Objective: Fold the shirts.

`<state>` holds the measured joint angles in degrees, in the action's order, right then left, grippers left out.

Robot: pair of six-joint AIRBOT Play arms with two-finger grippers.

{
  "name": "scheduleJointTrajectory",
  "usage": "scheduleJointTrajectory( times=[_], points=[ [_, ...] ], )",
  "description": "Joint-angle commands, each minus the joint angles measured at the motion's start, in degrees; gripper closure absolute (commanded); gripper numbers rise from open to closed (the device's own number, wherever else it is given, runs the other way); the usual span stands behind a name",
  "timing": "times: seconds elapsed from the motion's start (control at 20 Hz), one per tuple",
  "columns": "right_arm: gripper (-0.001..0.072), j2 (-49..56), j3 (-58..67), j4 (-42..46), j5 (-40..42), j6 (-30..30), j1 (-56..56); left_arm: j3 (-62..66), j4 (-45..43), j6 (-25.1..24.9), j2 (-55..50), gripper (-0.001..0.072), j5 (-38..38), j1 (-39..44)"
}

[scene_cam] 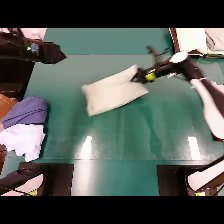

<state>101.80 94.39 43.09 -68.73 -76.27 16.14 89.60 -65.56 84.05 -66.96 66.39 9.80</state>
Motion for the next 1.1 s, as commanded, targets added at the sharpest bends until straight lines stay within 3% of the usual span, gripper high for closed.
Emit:
scheduleJointTrajectory(
  times=[0.0,0.15,0.5,0.85,1.05],
  points=[
    [0.0693,-8.8,-1.4,10.4,-0.2,-4.4,-12.5,0.0,-0.1,-0.6,0.0,0.0678,-3.2,5.2],
    [0.0693,-14.4,-2.4,14.4,-0.2,-4.9,-24.5,0.0,0.0,-0.5,0.0,0.0678,-5.7,7.6],
    [0.0693,-17.7,-2.3,13.9,1.7,-4.8,-47.8,0.0,0.3,-0.1,0.0,0.0678,-5.7,7.8],
    [0.0693,-17.7,-0.9,13.4,10.6,-4.7,-52.7,0.0,2.5,0.1,0.0,0.0678,-4.8,7.8],
    [0.0693,-17.7,7.2,13.5,9.4,-4.7,-52.3,0.0,2.6,0.1,0.0,0.0678,-4.6,7.8]
  ],
)
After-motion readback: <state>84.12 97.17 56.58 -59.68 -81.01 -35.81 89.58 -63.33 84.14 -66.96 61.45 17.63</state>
